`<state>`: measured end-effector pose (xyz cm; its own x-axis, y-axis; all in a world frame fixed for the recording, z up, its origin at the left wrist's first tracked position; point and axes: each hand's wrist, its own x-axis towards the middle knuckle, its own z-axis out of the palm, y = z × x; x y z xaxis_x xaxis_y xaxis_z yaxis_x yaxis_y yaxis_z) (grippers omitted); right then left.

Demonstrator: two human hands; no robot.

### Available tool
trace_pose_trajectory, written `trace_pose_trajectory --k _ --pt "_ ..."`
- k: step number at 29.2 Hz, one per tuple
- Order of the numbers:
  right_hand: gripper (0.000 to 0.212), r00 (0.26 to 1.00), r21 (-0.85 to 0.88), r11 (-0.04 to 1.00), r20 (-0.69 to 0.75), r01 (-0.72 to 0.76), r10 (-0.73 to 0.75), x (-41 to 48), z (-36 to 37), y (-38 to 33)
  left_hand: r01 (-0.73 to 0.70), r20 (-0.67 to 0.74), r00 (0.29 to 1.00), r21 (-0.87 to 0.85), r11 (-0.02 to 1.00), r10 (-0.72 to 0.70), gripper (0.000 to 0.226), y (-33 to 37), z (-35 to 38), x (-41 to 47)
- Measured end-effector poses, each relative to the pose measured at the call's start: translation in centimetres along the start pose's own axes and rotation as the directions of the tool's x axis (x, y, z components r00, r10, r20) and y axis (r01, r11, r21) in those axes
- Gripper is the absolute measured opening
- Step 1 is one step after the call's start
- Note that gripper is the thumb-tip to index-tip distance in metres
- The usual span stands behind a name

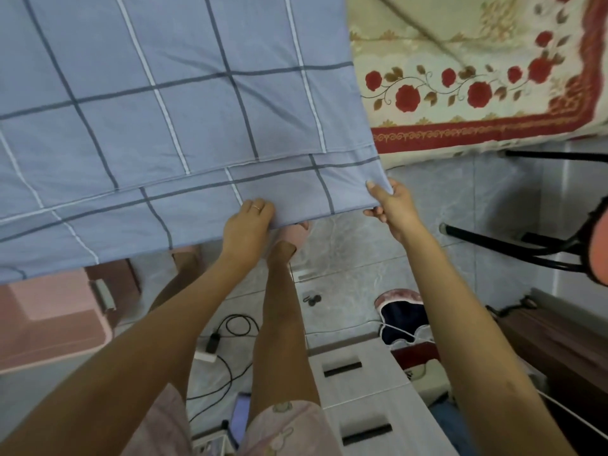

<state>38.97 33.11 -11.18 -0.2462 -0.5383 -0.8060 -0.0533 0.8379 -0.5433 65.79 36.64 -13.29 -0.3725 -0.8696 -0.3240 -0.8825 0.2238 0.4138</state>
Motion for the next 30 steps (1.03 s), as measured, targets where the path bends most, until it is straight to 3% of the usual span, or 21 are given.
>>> trace_pose_trajectory --k 3,6,8,10,12,13,14,16,17,19,21,23,24,26,28,29,30 --pt "0.011 0.998 -0.118 0.991 0.000 0.056 -0.057 0.2 -0.5 0.4 -0.091 0.080 0.993 -0.008 0.996 0.091 0.035 -0.2 0.5 -0.5" --pt "0.014 0.999 -0.248 0.968 0.011 0.050 -0.049 0.7 -0.6 1.7 -0.065 0.247 0.968 0.040 0.997 0.053 0.029 -0.1 0.8 -0.1" --pt "0.016 0.999 -0.266 0.963 -0.009 0.032 -0.036 1.4 -0.3 2.7 -0.014 0.464 0.884 0.135 0.991 -0.051 0.026 0.3 1.2 0.5" --pt "0.018 0.990 -0.279 0.960 -0.143 -0.026 -0.015 2.1 0.2 3.7 -0.006 0.581 0.808 0.176 0.984 -0.099 0.033 0.4 1.6 1.1" --pt "0.031 0.916 -0.369 0.929 -0.381 -0.028 -0.123 3.2 1.0 3.4 0.028 0.547 0.832 0.132 0.991 -0.096 0.036 0.2 1.3 2.0" --pt "0.036 0.848 -0.436 0.900 -0.469 0.022 -0.248 3.0 1.7 2.8 0.037 0.441 0.895 0.083 0.996 -0.070 0.038 0.0 1.0 2.1" --pt "0.040 0.779 -0.533 0.837 -0.469 0.125 -0.416 3.3 2.7 1.7 0.061 0.273 0.960 0.026 0.998 -0.066 0.040 -0.5 0.5 2.5" --pt "0.043 0.695 -0.725 0.582 -0.200 0.369 -0.691 3.7 5.5 -0.8 0.171 -0.075 0.982 -0.043 0.984 -0.174 0.049 -1.8 -1.0 3.1" --pt "0.045 0.647 -0.770 0.413 -0.001 0.486 -0.763 4.2 7.3 -2.2 0.288 -0.186 0.935 -0.095 0.953 -0.302 0.057 -2.8 -1.8 3.8" --pt "0.052 0.524 -0.749 0.077 0.382 0.658 -0.761 4.8 11.6 -4.6 0.582 -0.154 0.761 -0.266 0.768 -0.630 0.083 -5.3 -3.6 5.4" --pt "0.058 0.312 -0.564 -0.326 0.754 0.759 -0.578 5.9 16.0 -6.5 0.759 -0.035 0.576 -0.347 0.550 -0.817 0.106 -8.3 -5.4 7.2" --pt "0.062 0.158 -0.271 -0.655 0.961 0.706 -0.227 8.6 18.8 -9.3 0.805 0.015 0.549 -0.280 0.523 -0.836 0.120 -11.0 -6.7 8.8" --pt "0.061 0.172 -0.204 -0.733 0.978 0.649 -0.119 10.4 19.0 -11.3 0.798 0.035 0.584 -0.208 0.566 -0.811 0.126 -12.2 -7.1 9.5" --pt "0.066 0.277 -0.306 -0.727 0.947 0.614 -0.164 14.9 17.8 -16.2 0.757 0.134 0.653 -0.071 0.650 -0.746 0.138 -13.4 -7.9 11.0" --pt "0.079 0.587 -0.649 -0.488 0.753 0.584 -0.298 18.9 15.4 -20.6 0.750 0.253 0.643 -0.022 0.661 -0.722 0.149 -14.3 -8.8 12.5" --pt "0.081 0.714 -0.798 -0.343 0.599 0.495 -0.362 20.1 14.1 -22.1 0.754 0.300 0.629 -0.011 0.657 -0.717 0.153 -14.5 -9.2 13.1" --pt "0.082 0.788 -0.887 -0.217 0.461 0.407 -0.409 20.8 13.3 -23.5 0.757 0.345 0.615 -0.003 0.654 -0.710 0.157 -14.7 -9.5 13.4"
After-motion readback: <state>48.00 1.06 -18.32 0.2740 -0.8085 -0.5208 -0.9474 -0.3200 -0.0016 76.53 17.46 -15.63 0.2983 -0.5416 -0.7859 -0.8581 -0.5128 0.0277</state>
